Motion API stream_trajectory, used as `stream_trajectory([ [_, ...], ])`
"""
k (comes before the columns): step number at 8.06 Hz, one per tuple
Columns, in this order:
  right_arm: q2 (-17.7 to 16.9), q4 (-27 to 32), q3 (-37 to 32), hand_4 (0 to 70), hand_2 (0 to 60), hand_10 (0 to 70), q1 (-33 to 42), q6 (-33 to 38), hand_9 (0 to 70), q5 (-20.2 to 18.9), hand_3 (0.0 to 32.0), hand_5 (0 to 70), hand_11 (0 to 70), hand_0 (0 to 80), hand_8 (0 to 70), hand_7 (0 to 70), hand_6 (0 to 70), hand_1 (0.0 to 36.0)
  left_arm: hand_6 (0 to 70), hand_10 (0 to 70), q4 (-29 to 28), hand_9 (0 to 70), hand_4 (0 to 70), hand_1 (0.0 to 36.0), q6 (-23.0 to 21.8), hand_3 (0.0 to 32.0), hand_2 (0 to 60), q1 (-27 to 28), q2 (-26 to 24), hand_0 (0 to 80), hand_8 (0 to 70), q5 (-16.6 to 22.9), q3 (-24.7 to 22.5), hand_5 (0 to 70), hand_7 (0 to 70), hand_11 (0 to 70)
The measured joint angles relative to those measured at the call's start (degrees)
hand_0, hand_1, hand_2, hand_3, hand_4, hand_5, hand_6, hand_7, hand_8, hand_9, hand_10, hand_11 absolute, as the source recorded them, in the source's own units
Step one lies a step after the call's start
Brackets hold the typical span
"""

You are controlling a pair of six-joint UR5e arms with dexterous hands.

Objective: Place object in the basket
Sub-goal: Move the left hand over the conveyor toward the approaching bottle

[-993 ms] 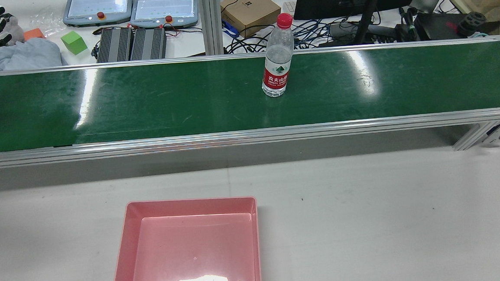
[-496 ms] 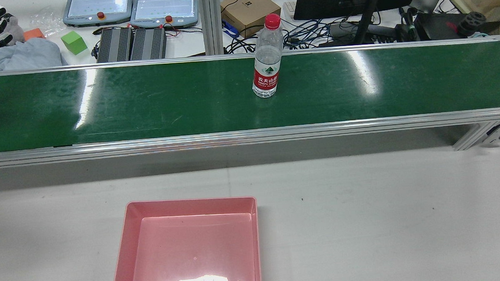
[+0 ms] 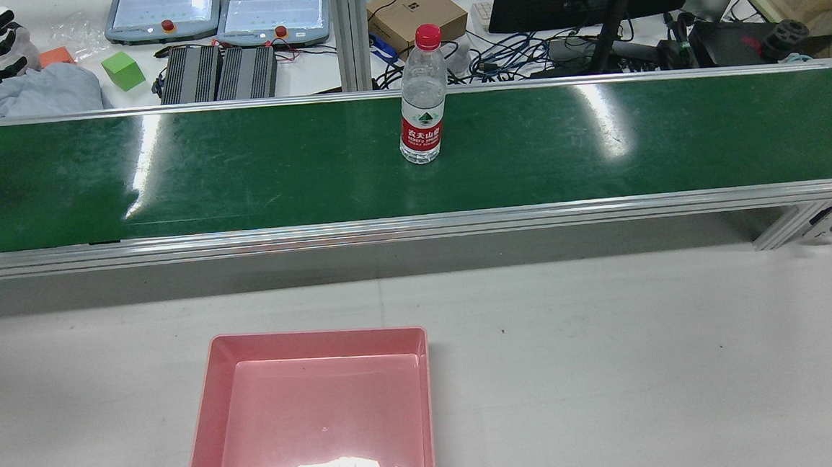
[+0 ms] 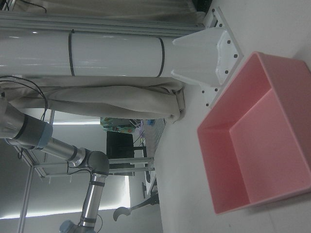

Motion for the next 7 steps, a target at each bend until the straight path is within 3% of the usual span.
stream_trajectory([
  [2,0.0,0.0,0.0,0.0,0.0,0.0,0.0,0.0,0.0,0.0,0.0,0.0,0.0,0.0,0.0,0.0,0.0,0.0,0.4,3.7,2.4,0.1,11.2,3.6,-0.5,0.0,0.0,5.0,-0.2,47.6,0.7,-3.6,-1.6,5.7,0.0,6.1],
  [4,0.0,0.0,0.0,0.0,0.0,0.0,0.0,0.0,0.0,0.0,0.0,0.0,0.0,0.0,0.0,0.0,0.0,0.0,0.5,3.6,3.3,0.0,11.4,2.9,-1.2,0.0,0.0,11.8,-1.1,46.9,0.6,-11.3,-1.8,5.8,0.0,5.9],
  [7,0.0,0.0,0.0,0.0,0.0,0.0,0.0,0.0,0.0,0.0,0.0,0.0,0.0,0.0,0.0,0.0,0.0,0.0,0.5,2.8,4.0,0.0,12.2,3.0,-0.8,0.0,0.0,14.6,-2.9,46.8,0.4,-15.3,-1.4,6.3,0.0,4.8],
])
